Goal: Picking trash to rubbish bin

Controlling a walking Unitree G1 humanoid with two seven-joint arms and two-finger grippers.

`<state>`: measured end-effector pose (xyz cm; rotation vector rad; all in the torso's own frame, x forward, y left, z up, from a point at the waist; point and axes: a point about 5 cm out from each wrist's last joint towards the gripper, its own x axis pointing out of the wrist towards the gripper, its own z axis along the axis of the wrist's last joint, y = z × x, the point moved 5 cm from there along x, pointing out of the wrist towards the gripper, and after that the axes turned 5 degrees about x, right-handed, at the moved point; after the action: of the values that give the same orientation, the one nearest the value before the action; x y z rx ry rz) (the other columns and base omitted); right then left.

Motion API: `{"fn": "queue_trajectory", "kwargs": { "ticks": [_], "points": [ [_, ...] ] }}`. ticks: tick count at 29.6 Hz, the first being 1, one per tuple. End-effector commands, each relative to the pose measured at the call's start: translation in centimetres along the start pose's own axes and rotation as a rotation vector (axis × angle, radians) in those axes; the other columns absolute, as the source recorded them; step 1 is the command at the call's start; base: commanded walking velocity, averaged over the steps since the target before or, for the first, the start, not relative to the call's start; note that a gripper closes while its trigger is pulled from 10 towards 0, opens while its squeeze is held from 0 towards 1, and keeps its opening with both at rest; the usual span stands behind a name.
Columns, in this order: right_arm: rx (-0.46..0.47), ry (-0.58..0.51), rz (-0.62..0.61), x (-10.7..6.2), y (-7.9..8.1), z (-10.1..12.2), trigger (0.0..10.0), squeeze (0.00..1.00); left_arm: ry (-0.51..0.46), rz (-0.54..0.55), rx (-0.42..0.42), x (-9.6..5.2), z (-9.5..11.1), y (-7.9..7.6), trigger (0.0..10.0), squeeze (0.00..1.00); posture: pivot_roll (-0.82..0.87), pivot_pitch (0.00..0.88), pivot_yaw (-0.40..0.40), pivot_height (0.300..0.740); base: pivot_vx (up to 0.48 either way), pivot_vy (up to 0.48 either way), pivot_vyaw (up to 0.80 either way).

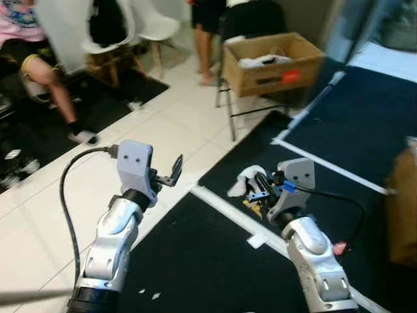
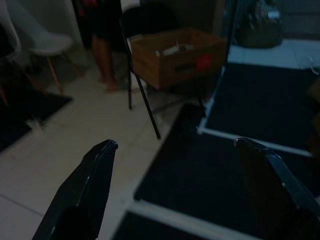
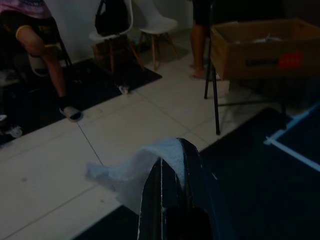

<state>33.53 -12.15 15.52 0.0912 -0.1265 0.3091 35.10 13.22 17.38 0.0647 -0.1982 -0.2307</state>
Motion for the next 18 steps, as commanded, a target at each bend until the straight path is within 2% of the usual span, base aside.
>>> {"fn": "queue_trajectory", "kwargs": {
  "ticks": [1, 7, 10, 18],
  "points": [
    [0.008, 0.025, 0.022, 0.1, 0.4, -0.7, 10.0, 0.0, 0.031, 0.038, -0.008, -0.6, -0.7, 1.0, 10.0, 0.0, 0.03, 0.147, 0.083, 0.74, 0.0, 0.0, -0.8],
    [0.028, 0.03, 0.032, 0.4, 0.2, -0.8, 10.0, 0.0, 0.055, 0.075, -0.025, -1.2, -1.4, 1.5, 10.0, 0.0, 0.03, 0.15, 0.053, 0.74, 0.0, 0.0, -0.8],
    [0.077, 0.066, 0.043, 0.5, -0.1, -1.4, 10.0, 0.0, 0.041, 0.115, -0.035, -1.7, -1.3, 1.9, 10.0, 0.0, 0.04, 0.153, 0.03, 0.74, 0.0, 0.0, 0.0],
    [0.112, 0.1, 0.052, 0.7, -0.2, -2.1, 10.0, 0.0, 0.04, 0.158, -0.033, -2.2, -1.3, 2.2, 10.0, 0.0, 0.04, 0.143, 0.006, 0.74, 0.0, 0.0, 0.0]
  ]
}}
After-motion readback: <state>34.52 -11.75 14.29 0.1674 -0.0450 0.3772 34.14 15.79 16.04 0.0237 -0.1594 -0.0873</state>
